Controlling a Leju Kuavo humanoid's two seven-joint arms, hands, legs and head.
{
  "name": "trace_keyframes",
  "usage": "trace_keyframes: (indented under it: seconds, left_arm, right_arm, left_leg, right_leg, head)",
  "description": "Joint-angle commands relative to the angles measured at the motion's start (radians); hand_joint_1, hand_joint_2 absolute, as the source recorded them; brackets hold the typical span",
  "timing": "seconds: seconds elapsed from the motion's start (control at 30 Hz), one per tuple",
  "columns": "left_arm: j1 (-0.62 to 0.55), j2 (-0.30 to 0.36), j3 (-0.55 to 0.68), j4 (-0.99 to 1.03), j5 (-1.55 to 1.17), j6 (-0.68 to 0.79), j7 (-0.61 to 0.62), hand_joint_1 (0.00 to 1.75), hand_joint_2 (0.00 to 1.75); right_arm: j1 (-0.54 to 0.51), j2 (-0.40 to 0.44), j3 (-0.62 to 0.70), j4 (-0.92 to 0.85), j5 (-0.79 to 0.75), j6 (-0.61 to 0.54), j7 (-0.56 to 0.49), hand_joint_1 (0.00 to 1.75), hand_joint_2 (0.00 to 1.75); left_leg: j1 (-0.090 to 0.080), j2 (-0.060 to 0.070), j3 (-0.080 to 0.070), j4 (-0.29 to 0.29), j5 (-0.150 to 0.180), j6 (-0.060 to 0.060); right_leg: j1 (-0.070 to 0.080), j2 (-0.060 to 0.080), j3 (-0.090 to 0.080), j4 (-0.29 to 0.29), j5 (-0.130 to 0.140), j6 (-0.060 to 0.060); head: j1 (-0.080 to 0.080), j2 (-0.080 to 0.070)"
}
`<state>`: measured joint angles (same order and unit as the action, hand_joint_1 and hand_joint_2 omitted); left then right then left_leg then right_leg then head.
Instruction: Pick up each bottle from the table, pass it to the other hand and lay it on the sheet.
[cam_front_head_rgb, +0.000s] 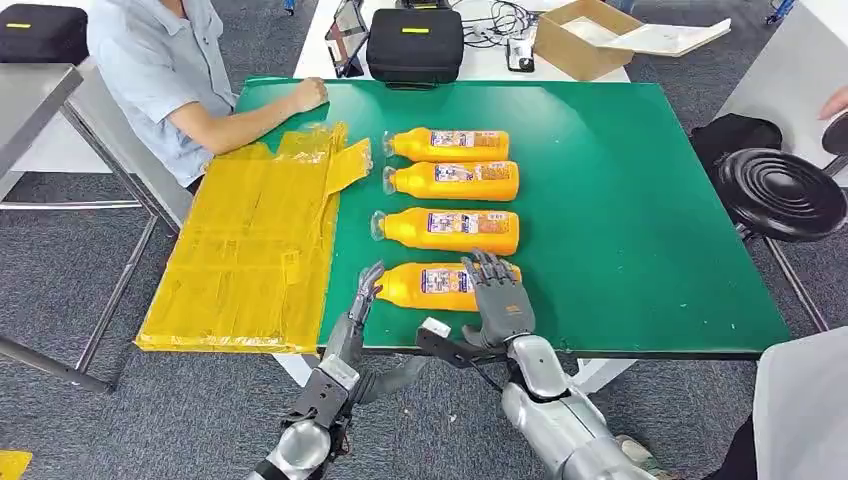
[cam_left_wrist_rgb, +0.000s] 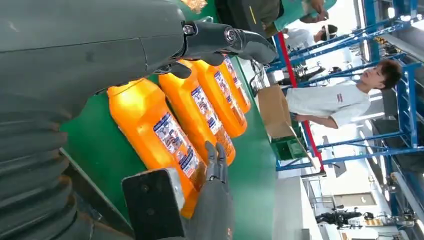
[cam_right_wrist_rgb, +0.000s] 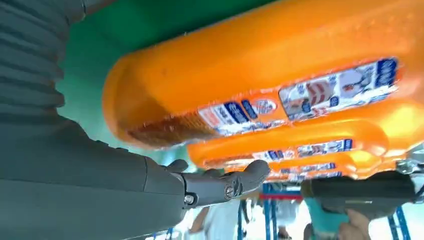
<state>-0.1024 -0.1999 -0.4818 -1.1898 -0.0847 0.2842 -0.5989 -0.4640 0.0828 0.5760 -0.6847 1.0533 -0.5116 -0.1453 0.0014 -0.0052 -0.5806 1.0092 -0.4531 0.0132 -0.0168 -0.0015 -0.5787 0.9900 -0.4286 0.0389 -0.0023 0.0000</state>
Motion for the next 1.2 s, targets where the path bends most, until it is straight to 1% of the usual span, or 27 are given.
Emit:
trace_keyframes:
  seconds: [0.03, 0.07, 0.33, 0.37, 0.53, 0.63, 0.67, 0.7, 0.8, 0.9, 1.0, 1.03, 1.07, 1.1, 1.17, 1.2]
  left_arm:
    - [0.0, 0.013, 0.012, 0.005, -0.015, -0.002, 0.017, 0.0, 1.75]
    - [0.002, 0.012, 0.016, 0.003, -0.018, 0.0, 0.021, 0.0, 1.75]
    - [0.002, 0.012, 0.016, 0.003, -0.018, 0.0, 0.021, 0.0, 1.75]
    - [0.002, 0.012, 0.018, 0.001, -0.019, 0.001, 0.021, 0.0, 1.75]
    - [0.008, 0.011, 0.034, -0.009, -0.03, 0.008, 0.03, 0.0, 1.75]
    - [0.007, 0.008, 0.047, -0.011, -0.037, 0.007, 0.033, 0.0, 1.75]
    - [0.005, 0.007, 0.048, -0.01, -0.04, 0.007, 0.034, 0.0, 1.75]
    - [0.005, 0.006, 0.051, -0.009, -0.043, 0.005, 0.035, 0.0, 1.75]
    - [0.002, 0.009, 0.053, -0.007, -0.051, -0.002, 0.036, 0.0, 1.75]
    - [-0.012, 0.011, 0.046, 0.011, -0.051, -0.011, 0.036, 0.0, 1.75]
    - [-0.022, 0.011, 0.039, 0.02, -0.049, -0.015, 0.034, 0.0, 1.75]
    - [-0.026, 0.011, 0.037, 0.025, -0.049, -0.015, 0.034, 0.0, 1.75]
    - [-0.03, 0.011, 0.035, 0.028, -0.048, -0.016, 0.033, 0.0, 1.75]
    - [-0.034, 0.012, 0.032, 0.032, -0.046, -0.017, 0.032, 0.0, 1.75]
    - [-0.035, 0.012, 0.031, 0.033, -0.046, -0.018, 0.032, 0.0, 1.75]
    - [-0.035, 0.013, 0.03, 0.033, -0.045, -0.018, 0.032, 0.0, 1.75]
  right_arm:
    - [-0.043, -0.012, 0.046, 0.053, 0.013, 0.042, 0.037, 0.0, 1.75]
    - [-0.05, -0.009, 0.044, 0.075, 0.025, 0.075, 0.076, 0.0, 1.75]
    - [-0.05, -0.009, 0.044, 0.075, 0.025, 0.075, 0.076, 0.0, 1.75]
    - [-0.055, -0.008, 0.046, 0.084, 0.029, 0.089, 0.084, 0.0, 1.75]
    - [-0.069, 0.006, 0.05, 0.11, 0.073, 0.126, 0.153, 0.0, 1.75]
    - [-0.083, 0.01, 0.038, 0.141, 0.075, 0.197, 0.205, 0.0, 1.75]
    - [-0.088, 0.009, 0.029, 0.15, 0.07, 0.207, 0.215, 0.0, 1.75]
    - [-0.093, 0.005, 0.021, 0.165, 0.078, 0.192, 0.23, 0.0, 1.75]
    - [-0.108, -0.003, -0.023, 0.204, 0.068, 0.163, 0.213, 0.0, 1.75]
    - [-0.13, -0.008, -0.061, 0.248, 0.053, 0.163, 0.207, 0.0, 1.75]
    - [-0.138, -0.007, -0.083, 0.273, 0.038, 0.153, 0.178, 0.0, 1.75]
    - [-0.142, -0.006, -0.09, 0.281, 0.031, 0.155, 0.163, 0.59, 1.75]
    - [-0.146, -0.003, -0.096, 0.291, 0.023, 0.163, 0.154, 1.61, 1.75]
    - [-0.151, 0.0, -0.096, 0.297, 0.026, 0.158, 0.144, 1.66, 1.75]
    - [-0.154, 0.002, -0.094, 0.298, 0.028, 0.162, 0.139, 1.64, 1.75]
    - [-0.155, 0.006, -0.097, 0.299, 0.024, 0.167, 0.136, 1.55, 1.75]
  left_leg:
    - [0.001, 0.001, 0.003, 0.0, -0.001, -0.001]
    - [0.0, 0.001, 0.001, 0.0, 0.0, -0.001]
    - [0.001, 0.001, 0.002, 0.0, 0.0, -0.001]
    - [0.001, 0.001, 0.003, 0.0, 0.0, -0.001]
    - [0.001, 0.002, 0.002, 0.0, 0.0, -0.001]
    - [0.001, 0.002, 0.003, 0.0, 0.0, -0.001]
    - [0.001, 0.001, 0.003, 0.0, 0.0, -0.001]
    - [0.0, 0.0, 0.002, 0.0, 0.0, 0.0]
    - [0.001, 0.0, 0.004, -0.001, 0.0, -0.001]
    - [0.0, -0.001, 0.004, 0.0, 0.001, 0.0]
    - [0.001, -0.002, 0.004, -0.001, 0.001, 0.0]
    - [0.001, -0.002, 0.004, 0.0, 0.001, 0.0]
    - [0.001, -0.002, 0.004, 0.0, 0.001, 0.0]
    - [0.001, -0.002, 0.005, -0.001, 0.001, 0.0]
    - [0.001, -0.002, 0.005, 0.0, 0.001, -0.001]
    - [0.0, -0.001, 0.005, 0.0, 0.0, -0.001]
  right_leg:
    - [0.001, 0.001, 0.003, -0.001, 0.0, -0.002]
    - [0.001, 0.001, 0.001, 0.0, 0.0, -0.001]
    - [0.001, 0.001, 0.002, -0.001, 0.0, -0.002]
    - [0.001, 0.0, 0.003, -0.001, 0.0, -0.002]
    - [0.001, 0.001, 0.002, -0.001, 0.0, -0.002]
    - [0.002, 0.001, 0.003, -0.001, 0.0, -0.002]
    - [0.001, 0.0, 0.003, -0.001, 0.0, -0.002]
    - [0.0, 0.0, 0.002, -0.001, 0.0, -0.001]
    - [0.001, -0.001, 0.004, -0.002, 0.0, -0.002]
    - [0.0, -0.002, 0.004, -0.001, 0.0, -0.001]
    - [0.0, -0.002, 0.004, -0.001, 0.0, -0.001]
    - [0.001, -0.002, 0.005, -0.001, 0.0, -0.002]
    - [0.0, -0.002, 0.005, -0.001, 0.0, -0.001]
    - [0.0, -0.002, 0.006, -0.002, 0.0, -0.002]
    - [0.0, -0.002, 0.006, -0.001, 0.0, -0.002]
    - [0.0, -0.001, 0.005, -0.001, 0.0, -0.002]
  head:
    - [0.0, 0.0]
    - [0.0, 0.0]
    - [0.0, 0.0]
    - [0.0, 0.0]
    - [0.0, 0.0]
    - [0.0, 0.0]
    - [0.0, 0.0]
    - [0.0, 0.0]
    - [0.0, 0.0]
    - [0.0, 0.0]
    - [0.0, 0.0]
    - [0.0, 0.0]
    - [0.0, 0.0]
    - [0.0, 0.0]
    - [0.0, 0.0]
    - [0.0, 0.0]
